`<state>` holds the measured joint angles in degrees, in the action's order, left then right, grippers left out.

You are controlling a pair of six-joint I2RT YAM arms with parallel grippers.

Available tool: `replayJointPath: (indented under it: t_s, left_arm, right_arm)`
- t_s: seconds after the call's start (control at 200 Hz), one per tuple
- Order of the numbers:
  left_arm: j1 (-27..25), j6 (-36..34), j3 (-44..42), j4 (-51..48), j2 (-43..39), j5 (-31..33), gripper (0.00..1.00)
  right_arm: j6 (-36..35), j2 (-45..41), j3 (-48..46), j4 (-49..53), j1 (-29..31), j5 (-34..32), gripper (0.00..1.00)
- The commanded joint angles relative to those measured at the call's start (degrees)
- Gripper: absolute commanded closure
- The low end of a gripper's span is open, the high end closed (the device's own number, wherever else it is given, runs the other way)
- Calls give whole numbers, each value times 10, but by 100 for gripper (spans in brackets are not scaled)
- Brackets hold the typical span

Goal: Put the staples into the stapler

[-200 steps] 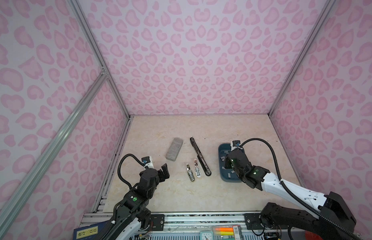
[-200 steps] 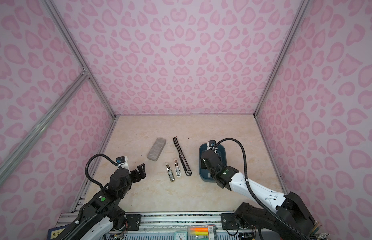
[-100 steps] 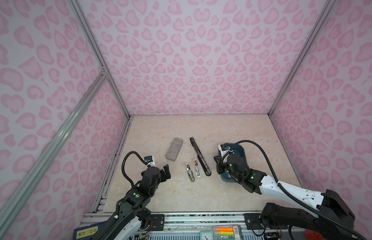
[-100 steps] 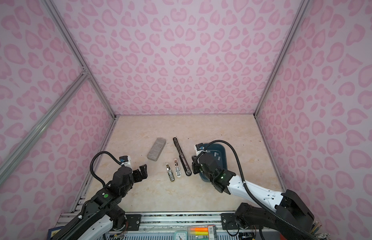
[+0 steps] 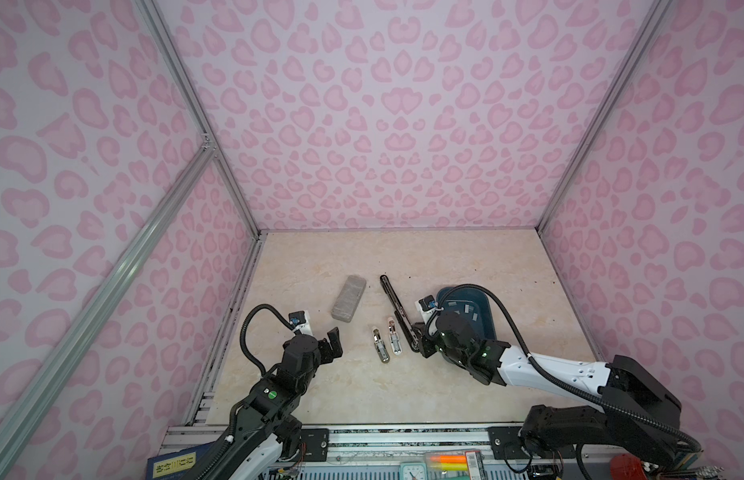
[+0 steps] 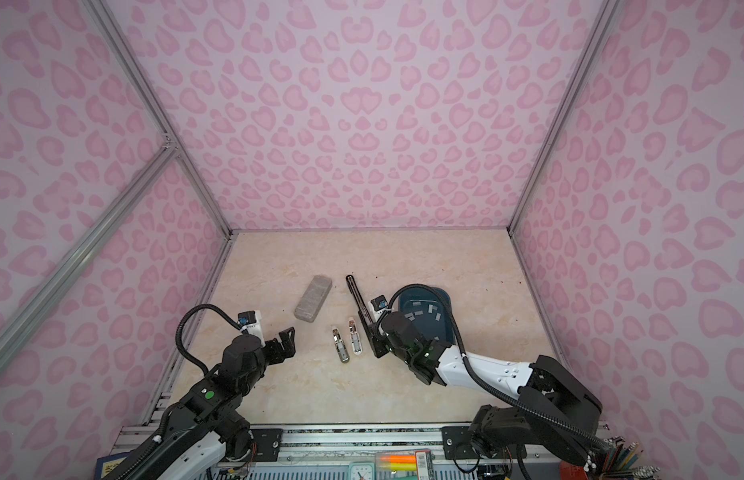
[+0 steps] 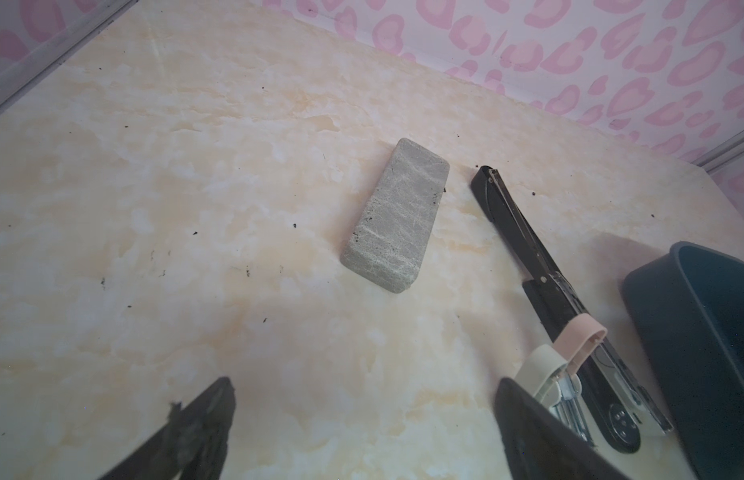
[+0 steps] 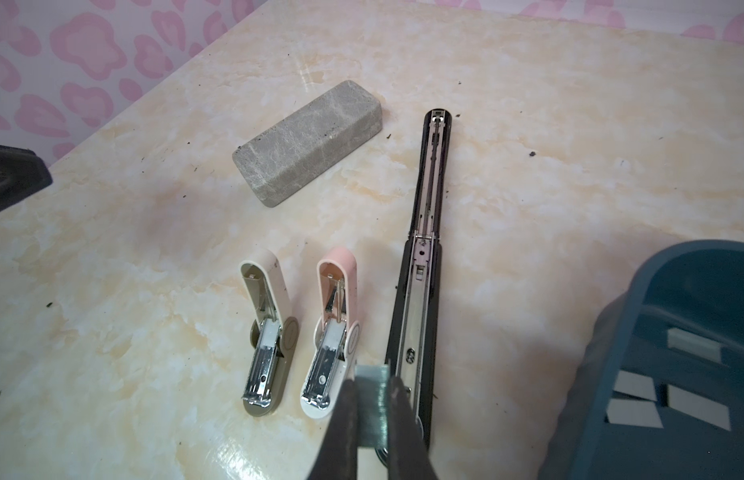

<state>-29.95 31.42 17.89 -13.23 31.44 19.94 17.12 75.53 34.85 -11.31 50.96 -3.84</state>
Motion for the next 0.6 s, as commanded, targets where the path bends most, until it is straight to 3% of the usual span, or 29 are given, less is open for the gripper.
replayJointPath:
  t_s: [0.0, 0.595]
  left_arm:
    - [1, 0, -2, 17, -3, 5, 1]
    - [0, 1, -3, 15, -6, 5, 1]
  right_arm:
    - [-3, -3, -7, -15, 1, -14, 92]
    - [-25, 19, 10, -7, 3, -11, 93]
